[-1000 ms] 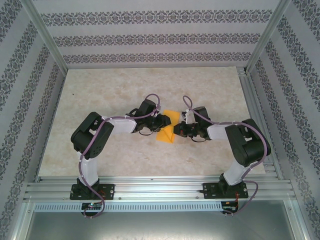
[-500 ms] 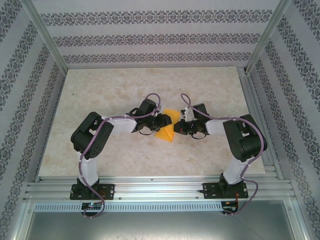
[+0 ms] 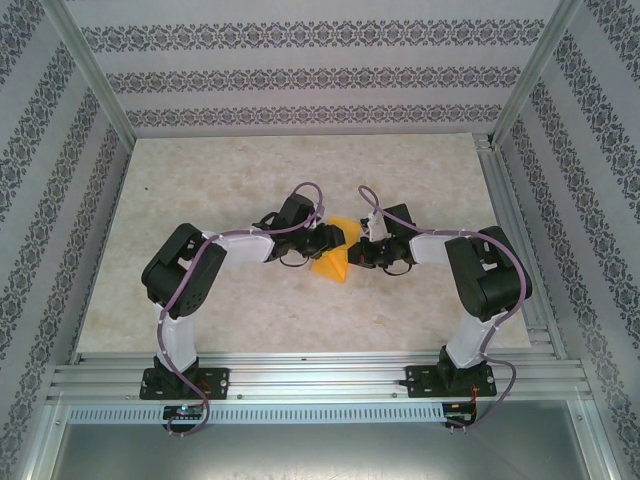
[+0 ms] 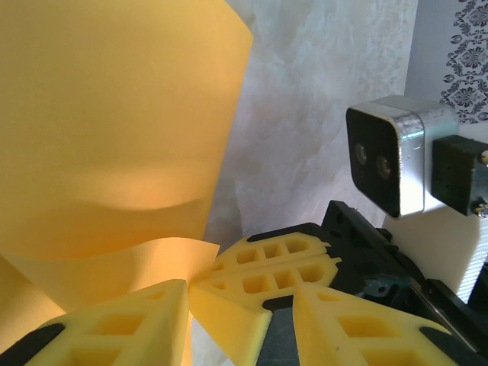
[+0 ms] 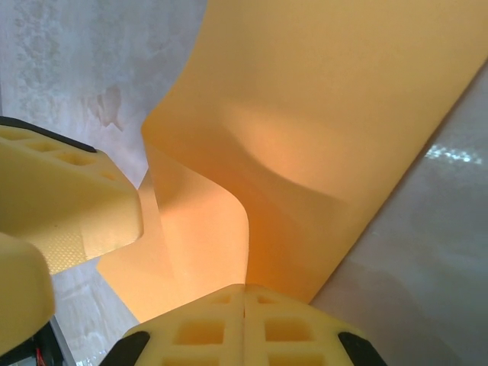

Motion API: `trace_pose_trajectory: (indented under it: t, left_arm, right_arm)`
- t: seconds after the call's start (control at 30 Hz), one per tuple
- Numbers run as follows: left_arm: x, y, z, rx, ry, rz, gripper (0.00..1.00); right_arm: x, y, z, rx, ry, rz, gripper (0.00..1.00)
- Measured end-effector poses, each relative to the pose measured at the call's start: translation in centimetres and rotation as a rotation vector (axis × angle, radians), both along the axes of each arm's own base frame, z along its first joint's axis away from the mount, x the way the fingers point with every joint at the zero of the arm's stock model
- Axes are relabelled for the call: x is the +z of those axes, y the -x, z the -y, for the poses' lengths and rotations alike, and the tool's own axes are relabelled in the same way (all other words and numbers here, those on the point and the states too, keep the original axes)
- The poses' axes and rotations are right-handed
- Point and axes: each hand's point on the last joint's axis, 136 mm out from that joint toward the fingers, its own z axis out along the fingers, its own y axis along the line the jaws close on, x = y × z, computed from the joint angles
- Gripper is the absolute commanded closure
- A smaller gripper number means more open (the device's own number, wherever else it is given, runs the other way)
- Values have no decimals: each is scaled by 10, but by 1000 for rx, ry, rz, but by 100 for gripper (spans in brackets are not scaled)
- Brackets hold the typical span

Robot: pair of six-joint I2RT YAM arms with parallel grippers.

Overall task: Fold a paper plane with a square sheet of paper (pick it up from the middle)
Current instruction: Fold the triangle a second time at the center of the table.

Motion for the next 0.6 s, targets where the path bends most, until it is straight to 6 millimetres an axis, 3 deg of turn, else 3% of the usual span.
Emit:
trace_pose_trajectory:
  t: [0.6]
  left_arm:
    - [-6,-1,2,-11,-14,-11,58]
  right_arm:
    - [-10,5,6,-34,25,-19,95]
